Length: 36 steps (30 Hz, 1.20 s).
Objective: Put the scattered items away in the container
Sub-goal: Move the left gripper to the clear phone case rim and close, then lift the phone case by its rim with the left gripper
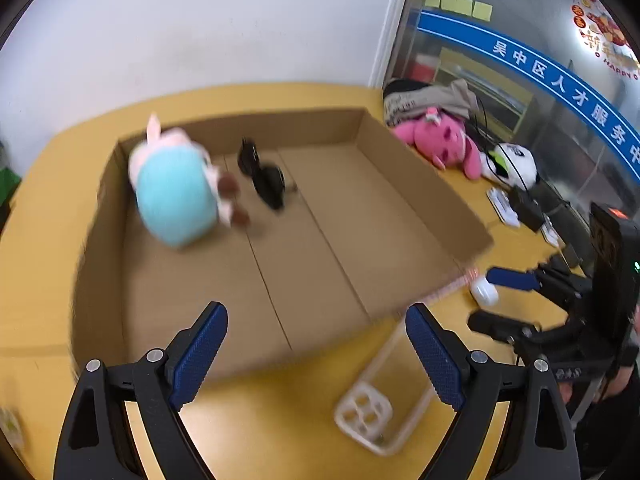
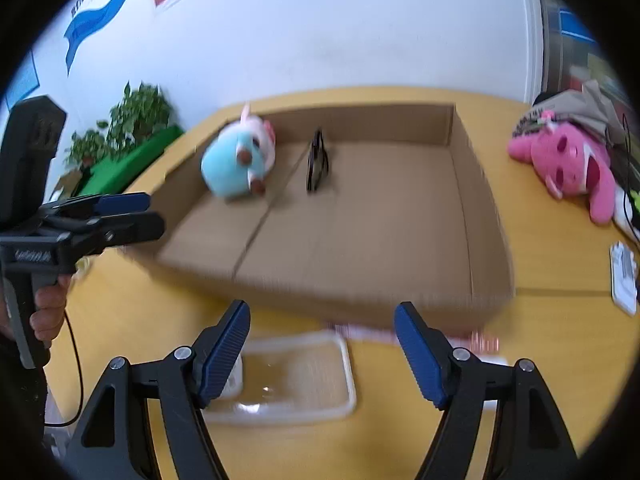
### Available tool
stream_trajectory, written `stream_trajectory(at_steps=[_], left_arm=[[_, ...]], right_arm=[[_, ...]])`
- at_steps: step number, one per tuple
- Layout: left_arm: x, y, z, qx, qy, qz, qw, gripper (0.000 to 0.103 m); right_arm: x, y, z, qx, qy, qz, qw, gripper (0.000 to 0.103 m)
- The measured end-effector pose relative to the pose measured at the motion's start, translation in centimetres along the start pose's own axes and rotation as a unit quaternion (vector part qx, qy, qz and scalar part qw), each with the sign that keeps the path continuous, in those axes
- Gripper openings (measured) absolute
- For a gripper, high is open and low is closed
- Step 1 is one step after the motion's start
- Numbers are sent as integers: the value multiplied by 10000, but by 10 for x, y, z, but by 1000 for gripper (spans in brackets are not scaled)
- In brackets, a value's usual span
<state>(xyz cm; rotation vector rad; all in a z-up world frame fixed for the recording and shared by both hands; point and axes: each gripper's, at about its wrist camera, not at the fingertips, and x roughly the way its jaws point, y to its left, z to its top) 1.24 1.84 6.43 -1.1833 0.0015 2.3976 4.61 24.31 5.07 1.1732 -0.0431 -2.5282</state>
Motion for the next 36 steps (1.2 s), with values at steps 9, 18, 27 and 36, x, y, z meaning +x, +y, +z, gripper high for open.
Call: stream_trajectory(at_steps=[9,18,27,36], left_arm=[[16,-7,-68,-902,565,-292,9939,89],[51,-13,-95,-1492,1194,-687,9792,50],[58,-9,-94,-1634,1277,-671,9760,15],[55,7,-92,-1638,1187,-400,9785,11]], right_arm=[[27,4,-33,-404,412,-80,9983,74],[53,-12,-46,-204,567,-334,9976,65],[60,-5,-50,-317,731,-612,9949,30],[53,-3,-58,-235,818,-613,9945,11]])
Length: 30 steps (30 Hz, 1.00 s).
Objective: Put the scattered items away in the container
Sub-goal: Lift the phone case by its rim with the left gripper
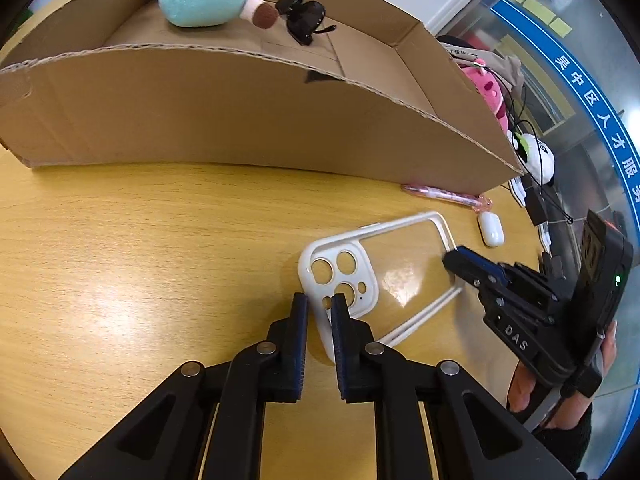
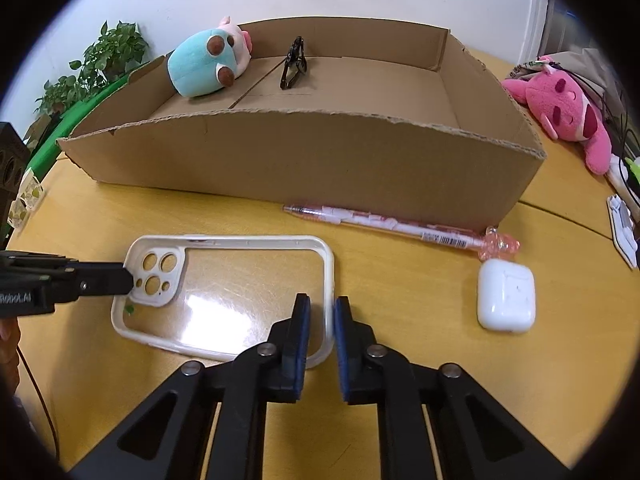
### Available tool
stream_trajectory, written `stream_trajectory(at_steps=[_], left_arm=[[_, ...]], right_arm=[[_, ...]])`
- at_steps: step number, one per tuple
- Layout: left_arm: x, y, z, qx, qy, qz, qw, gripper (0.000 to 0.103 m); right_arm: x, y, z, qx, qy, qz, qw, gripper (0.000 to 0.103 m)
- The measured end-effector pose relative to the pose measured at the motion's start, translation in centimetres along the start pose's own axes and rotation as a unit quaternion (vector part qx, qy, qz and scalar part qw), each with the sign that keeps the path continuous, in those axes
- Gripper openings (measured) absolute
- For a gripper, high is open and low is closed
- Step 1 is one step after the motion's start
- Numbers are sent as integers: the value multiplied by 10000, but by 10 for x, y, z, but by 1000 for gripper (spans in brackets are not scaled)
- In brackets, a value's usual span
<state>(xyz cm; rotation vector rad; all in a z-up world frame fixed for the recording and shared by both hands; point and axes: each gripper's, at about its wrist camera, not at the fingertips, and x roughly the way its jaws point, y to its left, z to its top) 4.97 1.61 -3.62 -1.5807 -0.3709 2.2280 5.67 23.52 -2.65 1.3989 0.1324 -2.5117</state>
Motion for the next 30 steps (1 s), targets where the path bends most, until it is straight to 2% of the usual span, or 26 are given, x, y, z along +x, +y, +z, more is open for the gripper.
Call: stream_trajectory(at_steps=[4,10,18,27,30], left_arm=[[-6,8,1,12,-71,206,9998,9],[-16,30,-2,-15,-129,66,9999,8],[-31,49,-11,77,-221,95,9997,8],[-44,55,-12,148,-462,160,9987,8],[-41,58,-11,113,-407,164,9990,8]], right_arm=[[-2,8,-3,17,60,159,9999,8],[-6,27,-12,40,103,222,9997,7],[-8,53,-18,-53,58,276,9996,7],[-8,68,-15,-195,27,308,9993,7],[-5,70,-13,-193,43,319,9993,7]])
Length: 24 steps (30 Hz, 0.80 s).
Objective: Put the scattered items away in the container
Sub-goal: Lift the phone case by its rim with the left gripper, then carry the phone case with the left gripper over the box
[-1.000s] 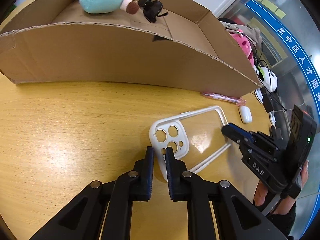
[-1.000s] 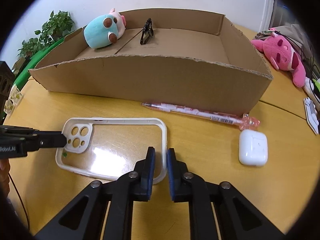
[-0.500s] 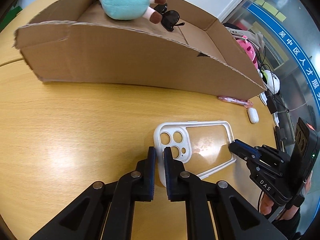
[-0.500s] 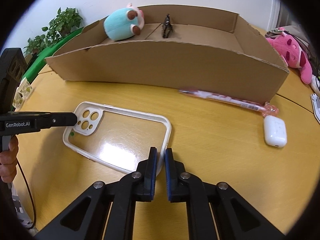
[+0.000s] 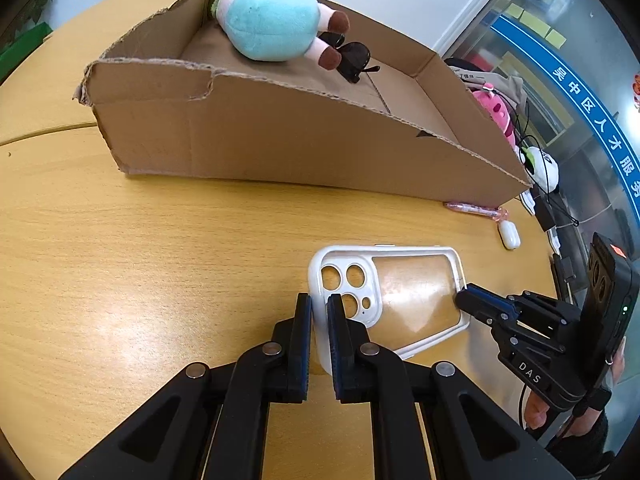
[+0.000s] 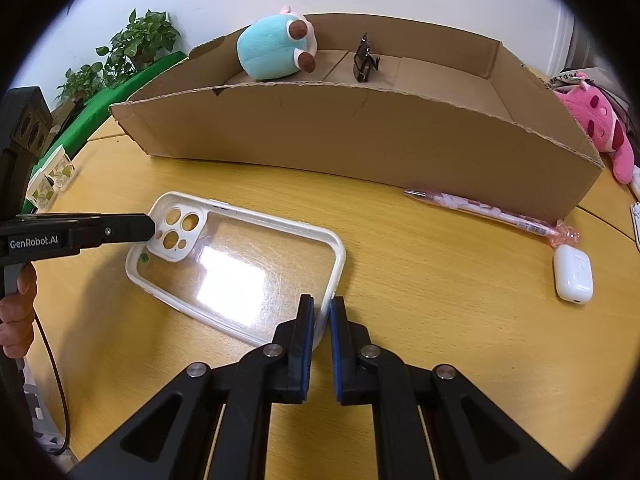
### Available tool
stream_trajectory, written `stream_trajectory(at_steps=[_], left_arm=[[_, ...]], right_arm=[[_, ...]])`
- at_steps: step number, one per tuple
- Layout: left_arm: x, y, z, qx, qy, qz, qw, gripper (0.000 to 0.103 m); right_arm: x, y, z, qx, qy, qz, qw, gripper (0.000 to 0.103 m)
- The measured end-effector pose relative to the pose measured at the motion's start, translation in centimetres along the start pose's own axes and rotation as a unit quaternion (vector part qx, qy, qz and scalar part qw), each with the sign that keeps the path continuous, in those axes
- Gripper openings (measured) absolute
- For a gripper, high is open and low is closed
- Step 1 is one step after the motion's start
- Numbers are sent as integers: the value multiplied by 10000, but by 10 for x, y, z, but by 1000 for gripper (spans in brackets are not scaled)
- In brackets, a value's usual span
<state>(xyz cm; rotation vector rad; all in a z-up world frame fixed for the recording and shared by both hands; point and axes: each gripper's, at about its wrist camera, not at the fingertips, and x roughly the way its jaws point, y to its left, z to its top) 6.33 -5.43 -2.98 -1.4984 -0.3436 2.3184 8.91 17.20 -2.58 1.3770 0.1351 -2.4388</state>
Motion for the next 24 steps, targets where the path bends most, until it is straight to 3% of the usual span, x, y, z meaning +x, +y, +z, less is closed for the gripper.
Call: stream_trajectory(at_steps=[9,14,18,19,20,24], left_arm=[[6,8,1,-206,65,-140,9997,9],[5,5,-1,-153,41,-71,9998,9],[6,-3,-3,50,44,146,9999,9],[6,-5,-3,93,48,206,9997,8],[6,-7,-3,120,40,252,9996,8],[-3,-11,-2,154,-91,163,9997,8]], right_arm=[[2,-1,0,-49,-46,-10,10000,11],[3,-2,0,-39,-98,-28,9999,24],[4,1,2,-168,-27,-79,9998,23],[4,1,2,-151,-10,-38,9999,12],[3,1,2,-118,-7,-43,9999,11],[0,-2,-2,13,-43,-70,10000,8]])
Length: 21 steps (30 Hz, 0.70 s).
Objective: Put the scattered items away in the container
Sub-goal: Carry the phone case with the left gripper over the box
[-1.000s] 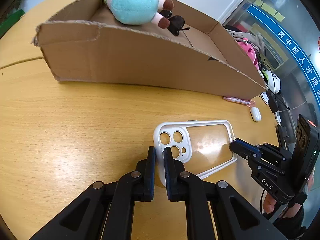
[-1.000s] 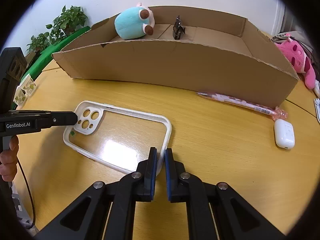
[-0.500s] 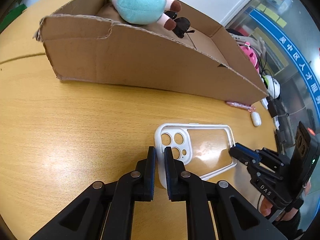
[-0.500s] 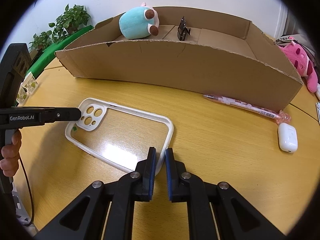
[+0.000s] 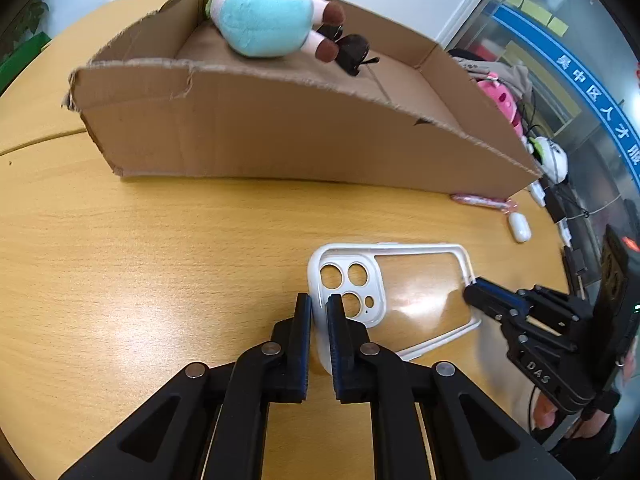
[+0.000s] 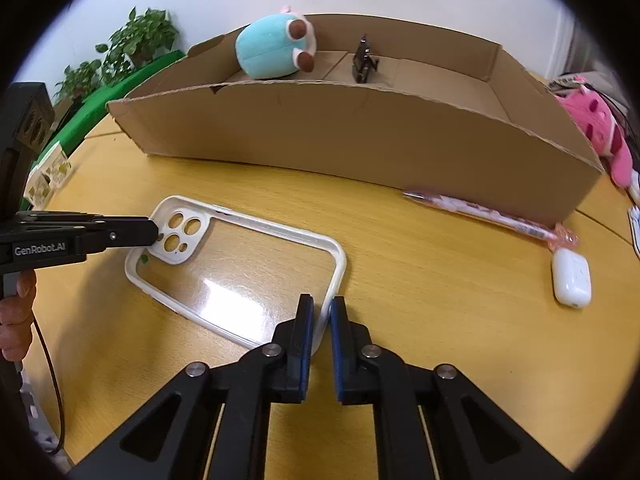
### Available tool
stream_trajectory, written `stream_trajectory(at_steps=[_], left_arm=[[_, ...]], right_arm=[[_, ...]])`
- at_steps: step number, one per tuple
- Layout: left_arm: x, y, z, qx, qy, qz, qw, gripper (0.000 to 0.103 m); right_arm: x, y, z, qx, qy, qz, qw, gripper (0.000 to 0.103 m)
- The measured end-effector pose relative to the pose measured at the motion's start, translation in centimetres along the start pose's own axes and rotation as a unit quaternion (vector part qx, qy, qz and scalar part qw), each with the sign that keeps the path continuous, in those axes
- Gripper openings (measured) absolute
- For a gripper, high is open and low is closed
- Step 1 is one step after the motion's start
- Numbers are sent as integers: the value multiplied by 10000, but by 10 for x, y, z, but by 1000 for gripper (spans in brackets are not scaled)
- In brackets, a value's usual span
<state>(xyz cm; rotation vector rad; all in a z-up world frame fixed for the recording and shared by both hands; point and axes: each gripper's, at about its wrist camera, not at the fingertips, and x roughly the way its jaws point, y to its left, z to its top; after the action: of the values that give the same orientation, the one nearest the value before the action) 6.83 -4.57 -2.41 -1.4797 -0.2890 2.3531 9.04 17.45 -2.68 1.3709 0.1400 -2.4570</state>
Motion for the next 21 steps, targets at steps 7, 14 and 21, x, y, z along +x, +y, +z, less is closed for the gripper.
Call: stream_trajectory(at_steps=[7,14,21], left_arm=[[-38,-14,17,206,-525,2,9984,8],[-97,-27,67,492,-1341,123,9897,8],[-135,-34,130,722,-1812,343,9802,7]], right_arm=[[-35,1,13,-12,-571,7,9984,8],[-70,6,67,-321,-1190,-24,9924,8],[-86,3,132,-355,-1555,204,9870,8]])
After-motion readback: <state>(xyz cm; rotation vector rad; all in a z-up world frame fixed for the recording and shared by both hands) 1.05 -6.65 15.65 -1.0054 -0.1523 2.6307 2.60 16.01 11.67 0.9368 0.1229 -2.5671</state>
